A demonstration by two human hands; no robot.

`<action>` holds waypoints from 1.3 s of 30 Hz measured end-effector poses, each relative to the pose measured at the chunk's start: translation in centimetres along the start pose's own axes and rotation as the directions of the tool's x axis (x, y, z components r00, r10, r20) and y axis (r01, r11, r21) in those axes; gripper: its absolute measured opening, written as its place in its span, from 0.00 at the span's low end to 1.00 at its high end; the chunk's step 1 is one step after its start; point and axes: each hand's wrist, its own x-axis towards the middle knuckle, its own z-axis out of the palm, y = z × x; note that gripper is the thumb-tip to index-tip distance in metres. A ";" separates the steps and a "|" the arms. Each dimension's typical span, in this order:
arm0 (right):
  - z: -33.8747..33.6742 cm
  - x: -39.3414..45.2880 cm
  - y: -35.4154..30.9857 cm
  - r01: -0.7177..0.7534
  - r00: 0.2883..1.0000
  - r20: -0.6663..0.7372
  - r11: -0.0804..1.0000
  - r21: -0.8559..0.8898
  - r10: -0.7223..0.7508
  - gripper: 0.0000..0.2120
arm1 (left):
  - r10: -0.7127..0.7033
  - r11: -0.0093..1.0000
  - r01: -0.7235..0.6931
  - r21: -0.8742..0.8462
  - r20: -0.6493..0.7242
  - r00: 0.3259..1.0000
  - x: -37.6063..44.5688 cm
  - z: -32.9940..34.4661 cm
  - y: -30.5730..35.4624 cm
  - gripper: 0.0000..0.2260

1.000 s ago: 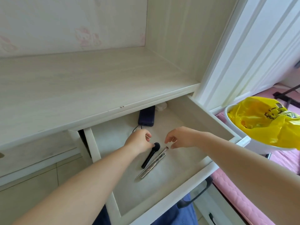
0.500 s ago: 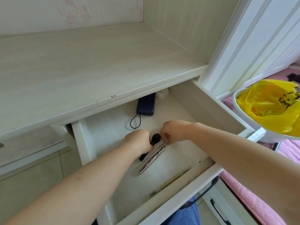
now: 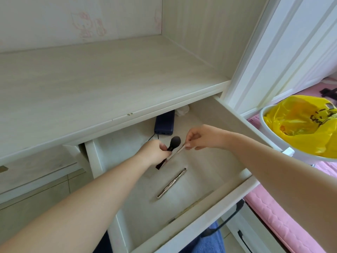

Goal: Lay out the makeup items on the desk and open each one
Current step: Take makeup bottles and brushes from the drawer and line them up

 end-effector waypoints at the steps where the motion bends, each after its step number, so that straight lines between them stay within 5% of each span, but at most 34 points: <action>1: -0.2 -0.3 -0.2 0.011 0.999 -0.045 0.992 0.124 -0.006 0.03 | -0.002 0.986 0.005 -0.167 0.016 1.000 -0.4 -0.2 0.4 0.04; 3: -0.4 -1.1 -1.0 0.067 0.990 -0.137 0.952 0.298 -0.027 0.02 | 0.032 0.923 -0.018 -0.384 0.029 0.999 -1.5 -0.9 1.2 0.03; 6: -0.8 -2.5 -3.1 0.165 0.969 -0.237 0.894 0.417 -0.068 0.03 | 0.133 0.881 -0.132 -0.455 -0.032 0.991 -3.3 -2.4 1.9 0.06; 12: -0.4 -4.1 -9.0 0.296 0.934 -0.319 0.841 0.453 -0.157 0.03 | 0.232 0.734 -0.204 -0.647 -0.042 0.972 -7.2 -5.4 2.9 0.07; 18: 1.0 -2.7 -16.7 0.390 0.899 -0.381 0.791 0.472 -0.216 0.03 | 0.238 0.593 -0.354 -0.723 -0.262 0.935 -9.8 -9.6 3.1 0.08; 22: 3.1 -0.5 -21.3 0.404 0.912 -0.307 0.718 0.567 -0.271 0.12 | 0.212 0.553 -0.458 -0.695 -0.414 0.885 -10.2 -13.7 2.2 0.07; 29: 8.9 6.2 -28.1 0.372 0.928 -0.223 0.718 0.588 -0.297 0.09 | 0.100 0.507 -0.534 -0.677 -0.569 0.816 -8.8 -22.9 -2.3 0.08; 39: 15.5 15.6 -35.9 0.208 0.949 0.045 0.728 0.653 -0.312 0.10 | -0.082 0.592 -0.511 -0.624 -0.677 0.732 -6.7 -33.0 -11.2 0.10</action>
